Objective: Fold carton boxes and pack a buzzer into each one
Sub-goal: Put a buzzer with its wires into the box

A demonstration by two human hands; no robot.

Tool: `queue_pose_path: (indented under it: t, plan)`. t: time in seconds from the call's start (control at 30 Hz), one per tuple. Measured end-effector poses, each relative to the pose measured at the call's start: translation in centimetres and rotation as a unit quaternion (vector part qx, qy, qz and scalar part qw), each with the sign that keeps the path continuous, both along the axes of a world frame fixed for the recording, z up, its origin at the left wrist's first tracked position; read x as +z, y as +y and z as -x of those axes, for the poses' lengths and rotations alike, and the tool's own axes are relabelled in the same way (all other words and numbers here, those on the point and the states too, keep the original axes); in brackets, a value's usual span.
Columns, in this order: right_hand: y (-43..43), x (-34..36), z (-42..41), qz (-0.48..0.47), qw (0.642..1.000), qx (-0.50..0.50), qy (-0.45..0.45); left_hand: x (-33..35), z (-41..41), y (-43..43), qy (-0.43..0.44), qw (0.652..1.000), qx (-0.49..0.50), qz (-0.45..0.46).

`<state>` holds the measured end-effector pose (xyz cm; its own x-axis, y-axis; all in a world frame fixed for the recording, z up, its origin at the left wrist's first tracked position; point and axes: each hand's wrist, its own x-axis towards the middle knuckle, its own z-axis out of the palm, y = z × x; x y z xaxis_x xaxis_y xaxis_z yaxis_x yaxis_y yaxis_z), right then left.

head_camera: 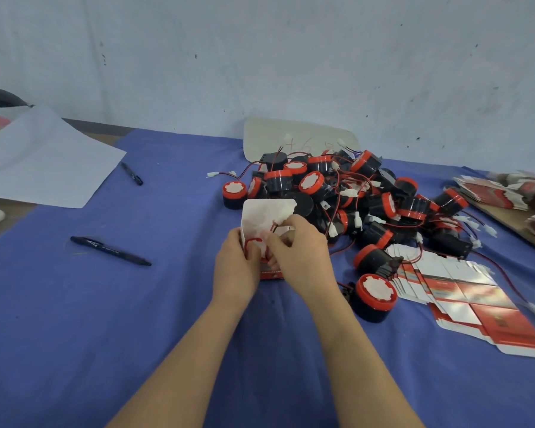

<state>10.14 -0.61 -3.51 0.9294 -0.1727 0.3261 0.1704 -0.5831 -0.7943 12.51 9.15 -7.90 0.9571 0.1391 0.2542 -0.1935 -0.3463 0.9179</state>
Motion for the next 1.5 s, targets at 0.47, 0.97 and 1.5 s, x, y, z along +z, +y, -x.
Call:
queue_pose_path:
  t: [0.47, 0.97, 1.5]
  plan:
    - [0.4, 0.7, 0.5, 0.043, 0.997, -0.017, -0.057, -0.1, -0.2, 0.0, 0.01, 1.0, 0.008, -0.009]
    - [-1.3, 1.1, 0.7, 0.063, 0.995, -0.005, -0.08, 0.0, 0.0, 0.1, 0.008, 1.0, -0.001, -0.005]
    - [-0.4, 0.5, 0.4, 0.275, 0.96, 0.03, -0.051, -0.3, -0.3, 0.0, 0.008, 1.0, 0.009, -0.02]
